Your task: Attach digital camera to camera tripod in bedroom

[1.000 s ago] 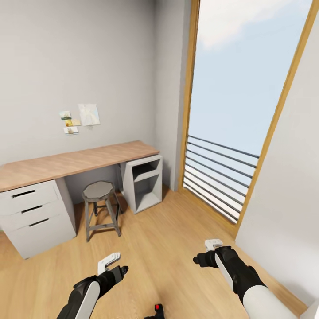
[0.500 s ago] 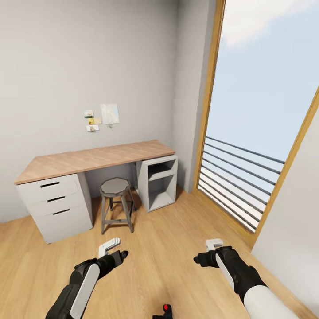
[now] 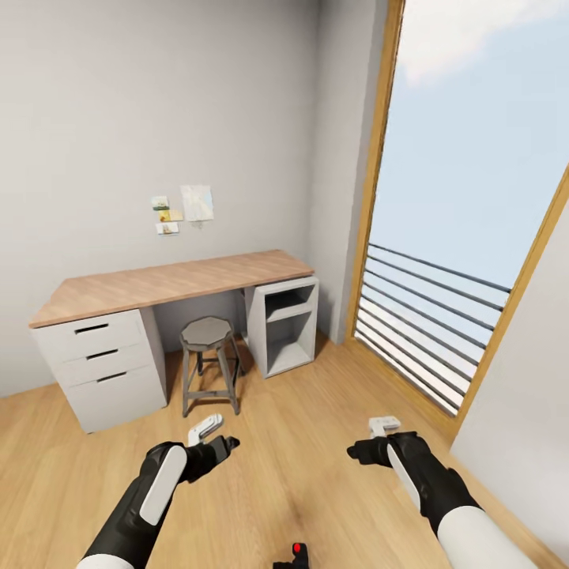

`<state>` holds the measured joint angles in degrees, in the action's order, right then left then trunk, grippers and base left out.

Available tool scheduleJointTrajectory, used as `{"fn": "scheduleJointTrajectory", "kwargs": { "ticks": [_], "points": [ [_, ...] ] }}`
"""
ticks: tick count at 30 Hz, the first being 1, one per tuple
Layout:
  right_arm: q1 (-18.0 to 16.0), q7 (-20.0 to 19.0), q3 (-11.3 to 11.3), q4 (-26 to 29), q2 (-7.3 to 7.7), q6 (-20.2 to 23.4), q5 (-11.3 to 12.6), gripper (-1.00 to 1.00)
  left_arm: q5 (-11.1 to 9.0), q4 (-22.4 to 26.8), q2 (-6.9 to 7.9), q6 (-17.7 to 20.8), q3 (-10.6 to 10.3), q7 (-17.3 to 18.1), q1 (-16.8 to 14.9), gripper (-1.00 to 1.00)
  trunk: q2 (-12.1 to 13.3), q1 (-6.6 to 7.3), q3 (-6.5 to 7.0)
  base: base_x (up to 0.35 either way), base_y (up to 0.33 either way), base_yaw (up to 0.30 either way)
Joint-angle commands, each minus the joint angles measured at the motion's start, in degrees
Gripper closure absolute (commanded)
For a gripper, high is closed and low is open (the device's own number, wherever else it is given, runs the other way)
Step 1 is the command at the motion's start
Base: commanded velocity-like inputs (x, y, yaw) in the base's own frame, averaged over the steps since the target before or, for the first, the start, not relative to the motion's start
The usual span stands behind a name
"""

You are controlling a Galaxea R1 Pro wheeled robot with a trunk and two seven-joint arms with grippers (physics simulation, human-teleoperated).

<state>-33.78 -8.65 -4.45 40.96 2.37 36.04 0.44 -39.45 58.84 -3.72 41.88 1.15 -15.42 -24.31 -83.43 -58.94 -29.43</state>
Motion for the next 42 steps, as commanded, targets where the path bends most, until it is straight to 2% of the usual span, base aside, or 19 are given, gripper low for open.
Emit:
{"fn": "scheduleJointTrajectory", "kwargs": {
  "ticks": [1,3,9,14,23,32,42],
  "points": [
    [-0.07,-0.07,-0.14,0.37,0.14,0.33,0.05,-1.0,-0.65,-0.28,-0.07,0.22,0.07,-0.52,-0.03,-1.0,-0.45,-0.22,-0.25,0.0,0.0,0.0],
    [-0.16,-0.06,-0.07,0.57,0.2,0.58,0.08,-1.0,-0.68,-0.7,-0.1,0.22,0.01,-0.57,-0.11,-1.0,-1.25,-0.66,-0.61,0.0,0.0,0.0],
    [0.05,0.0,0.1,5.33,0.16,6.22,0.08,-1.0,-0.61,-3.29,-0.21,0.21,-0.16,-0.66,-0.58,-1.0,-3.66,-1.98,-1.68,0.0,0.0,-0.024],
    [0.16,0.14,-0.25,6.33,-0.18,7.08,-0.12,-1.0,-0.58,-4.28,-0.19,0.18,-0.15,-0.66,-0.74,-1.0,-5.67,-3.08,-2.58,0.0,0.0,-0.194],
    [-0.19,0.43,-0.57,0.38,-0.72,7.0,-0.27,-1.0,-0.69,-6.34,0.05,0.06,-0.09,-0.59,-0.74,-1.0,-9.28,-5.06,-4.2,0.0,0.0,-0.28],
    [-0.13,0.14,-0.92,-0.7,-0.73,6.7,-0.22,-1.0,-0.77,-6.69,0.16,0.04,0.07,-0.58,-0.74,-1.0,-12.89,-7.03,-5.81,0.0,0.0,-0.278],
    [0.04,-0.21,-1.0,-0.72,-0.65,6.59,-0.19,-1.0,-0.58,-6.74,0.29,0.03,0.3,-0.58,-0.73,-1.0,-16.9,-9.23,-7.61,0.0,0.0,-0.048]
  ]
}}
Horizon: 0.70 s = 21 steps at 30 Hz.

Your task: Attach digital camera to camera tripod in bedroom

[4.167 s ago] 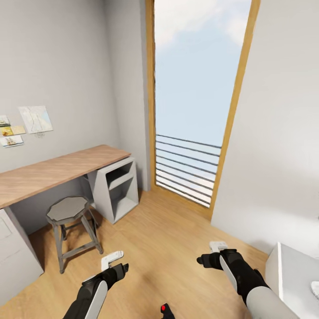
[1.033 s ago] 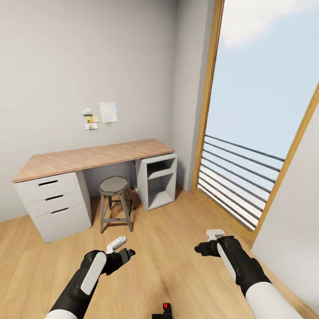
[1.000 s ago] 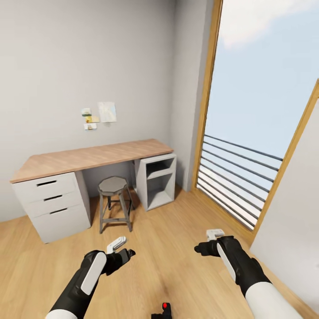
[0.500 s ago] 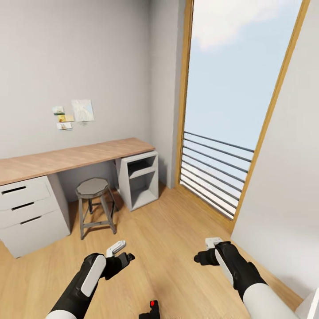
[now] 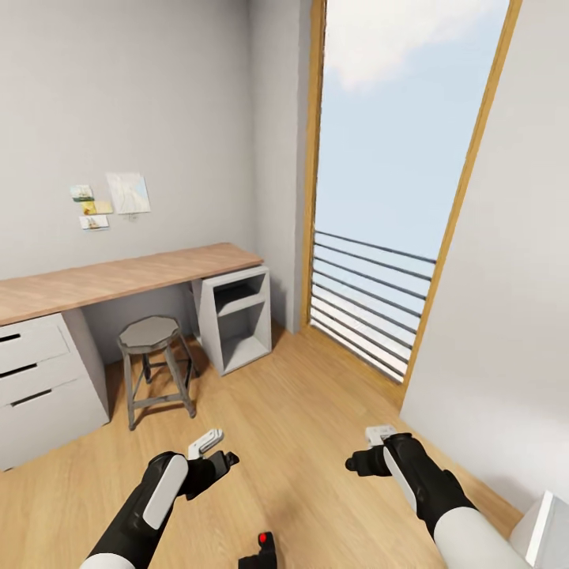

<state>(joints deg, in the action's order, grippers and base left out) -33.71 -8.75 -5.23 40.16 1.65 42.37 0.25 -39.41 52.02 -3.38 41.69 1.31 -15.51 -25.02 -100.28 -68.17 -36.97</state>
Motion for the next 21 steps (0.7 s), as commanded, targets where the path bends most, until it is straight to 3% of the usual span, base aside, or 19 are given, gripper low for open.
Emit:
{"fn": "scheduleJointTrajectory", "kwargs": {
  "ticks": [1,5,13,21],
  "points": [
    [-0.02,-0.12,-0.22,0.08,0.08,0.26,0.01,-1.0,-0.59,0.06,-0.05,0.2,0.15,-0.49,-0.03,-1.0,-0.45,-0.22,-0.24,0.0,0.0,-0.004],
    [0.06,-0.19,-0.18,0.09,0.22,0.13,0.01,-1.0,-0.49,-0.01,-0.04,0.1,0.17,-0.49,-0.03,-1.0,-2.05,-1.1,-0.96,0.0,0.0,-0.002],
    [0.2,-0.16,-0.12,0.09,0.2,-4.05,0.08,-1.0,-0.55,-1.12,0.03,-1.98,0.11,-0.49,-0.03,-1.0,-5.26,-2.86,-2.4,0.0,0.0,0.0],
    [0.22,-0.05,-0.12,0.45,0.26,-4.51,0.03,-1.0,-0.68,-1.31,0.04,-1.93,0.11,-0.49,-0.03,-1.0,-8.47,-4.61,-3.84,0.0,0.0,0.0]
  ]
}}
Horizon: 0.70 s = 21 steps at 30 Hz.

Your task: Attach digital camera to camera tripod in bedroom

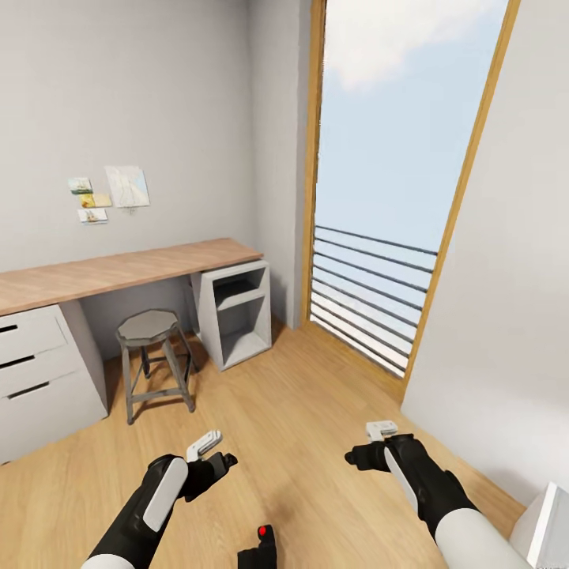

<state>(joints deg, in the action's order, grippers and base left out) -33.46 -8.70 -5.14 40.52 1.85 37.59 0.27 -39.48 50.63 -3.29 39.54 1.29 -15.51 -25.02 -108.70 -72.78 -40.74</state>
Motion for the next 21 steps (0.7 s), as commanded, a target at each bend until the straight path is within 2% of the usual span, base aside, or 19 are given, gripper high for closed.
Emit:
{"fn": "scheduleJointTrajectory", "kwargs": {
  "ticks": [1,16,21],
  "points": [
    [-0.03,-0.08,-0.21,0.25,0.09,0.33,0.0,-1.0,-0.61,0.06,-0.05,0.27,0.15,-0.48,-0.03,-1.0,-0.44,-0.22,-0.24,0.0,0.0,0.0],
    [-0.11,-0.09,-0.02,0.93,0.17,1.41,0.15,-1.0,-0.69,-0.09,-0.05,0.53,0.21,-0.48,-0.03,-1.0,-6.46,-3.51,-3.61,0.0,0.0,0.0],
    [-0.42,-0.08,0.13,0.96,0.26,4.51,0.15,-1.0,-0.69,-0.1,-0.05,0.6,0.21,-0.48,-0.07,-1.0,-8.47,-4.61,-4.97,0.0,0.0,0.0]
  ]
}}
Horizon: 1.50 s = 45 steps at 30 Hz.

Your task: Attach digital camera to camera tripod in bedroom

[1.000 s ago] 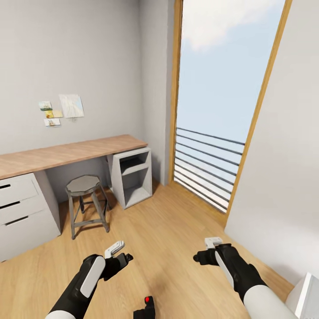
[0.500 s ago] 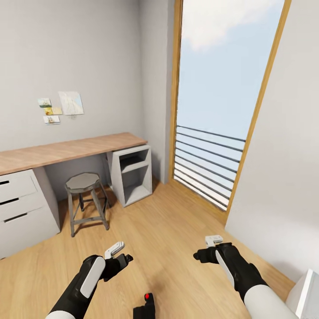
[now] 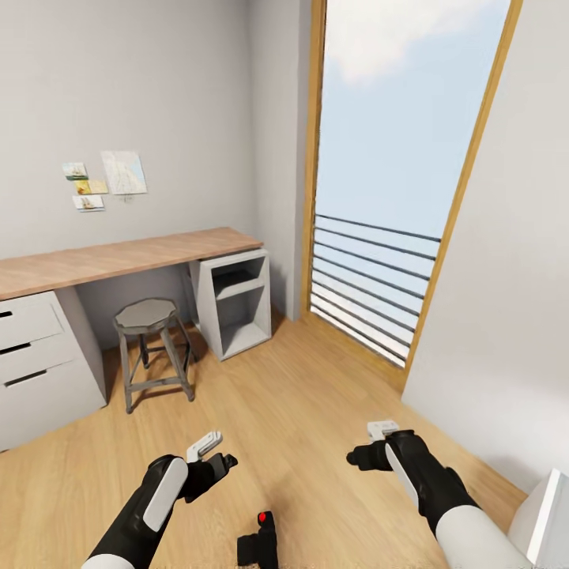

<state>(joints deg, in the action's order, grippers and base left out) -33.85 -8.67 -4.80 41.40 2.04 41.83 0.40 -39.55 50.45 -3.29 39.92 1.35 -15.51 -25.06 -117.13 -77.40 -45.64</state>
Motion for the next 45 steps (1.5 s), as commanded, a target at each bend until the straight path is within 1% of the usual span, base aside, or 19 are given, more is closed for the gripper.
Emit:
{"fn": "scheduleJointTrajectory", "kwargs": {
  "ticks": [1,6,12,14,15,21,34,37,39,40,41,45],
  "points": [
    [-0.04,-0.09,-0.21,0.08,0.05,0.36,0.01,-1.0,-0.62,0.08,-0.05,0.26,0.14,-0.48,-0.04,-1.0,-0.45,-0.22,-0.34,0.0,0.0,0.0],
    [-0.06,-0.05,-0.22,0.08,-0.08,0.59,-0.03,-1.0,-0.62,0.05,-0.27,0.45,0.12,-0.54,-0.1,-1.0,-2.45,-1.32,-1.7,0.0,0.0,0.0],
    [-0.07,-0.03,-0.28,0.06,-0.22,0.68,-0.11,-1.0,-0.63,-2.3,-0.46,0.61,0.07,-0.5,-1.18,-1.0,-4.86,-2.63,-3.33,0.0,0.0,0.0],
    [-0.08,0.01,-0.34,0.02,-0.26,0.69,-0.12,-1.0,-0.69,-6.21,-0.72,0.57,-0.07,-0.41,-3.01,-1.0,-5.66,-3.07,-3.87,0.0,0.0,0.0],
    [-0.08,0.02,-0.36,0.01,-0.26,0.68,-0.14,-1.0,-0.69,-7.02,-0.83,0.56,-0.11,-0.39,-3.44,-1.0,-6.06,-3.29,-4.14,0.0,0.0,0.0],
    [-0.08,0.05,-0.45,0.0,-0.28,0.63,-0.21,-1.0,-0.7,-9.6,-1.52,0.52,-0.26,-0.39,-4.81,-1.0,-8.47,-4.61,-5.77,0.0,0.0,0.0],
    [-0.21,0.1,-0.3,0.82,-0.41,0.73,-0.11,-1.0,-0.6,-10.35,-2.35,0.52,-0.45,-0.44,-5.22,-1.0,-13.68,-7.47,-9.3,0.0,0.0,0.0],
    [-0.32,0.24,-0.25,1.01,-0.5,0.69,-0.1,-1.0,-0.43,-10.36,-2.68,0.44,-0.46,-0.96,-5.25,-1.0,-14.88,-8.12,-10.12,0.0,0.0,0.0],
    [-0.43,0.38,-0.23,1.13,-0.76,0.65,-0.14,-1.0,-0.16,-10.25,-3.08,0.37,-0.58,-2.09,-5.58,-1.0,-15.69,-8.56,-10.66,0.0,0.0,0.0],
    [-0.46,0.43,-0.22,1.17,-0.84,0.62,-0.14,-1.0,0.23,-10.06,-3.22,0.36,-1.56,-3.56,-5.95,-1.0,-16.09,-8.78,-10.93,0.0,0.0,0.0],
    [-0.47,0.44,-0.22,1.18,-0.87,0.6,-0.14,-1.0,0.45,-9.98,-3.27,0.35,-2.19,-4.28,-6.14,-1.0,-16.49,-9.0,-11.2,0.0,0.0,0.0],
    [-0.5,0.48,-0.21,1.2,-0.94,0.56,-0.19,-1.0,1.1,-9.96,-3.23,0.07,-5.82,-6.51,-7.38,-1.0,-18.09,-9.88,-12.29,0.0,0.0,0.0]
  ]
}}
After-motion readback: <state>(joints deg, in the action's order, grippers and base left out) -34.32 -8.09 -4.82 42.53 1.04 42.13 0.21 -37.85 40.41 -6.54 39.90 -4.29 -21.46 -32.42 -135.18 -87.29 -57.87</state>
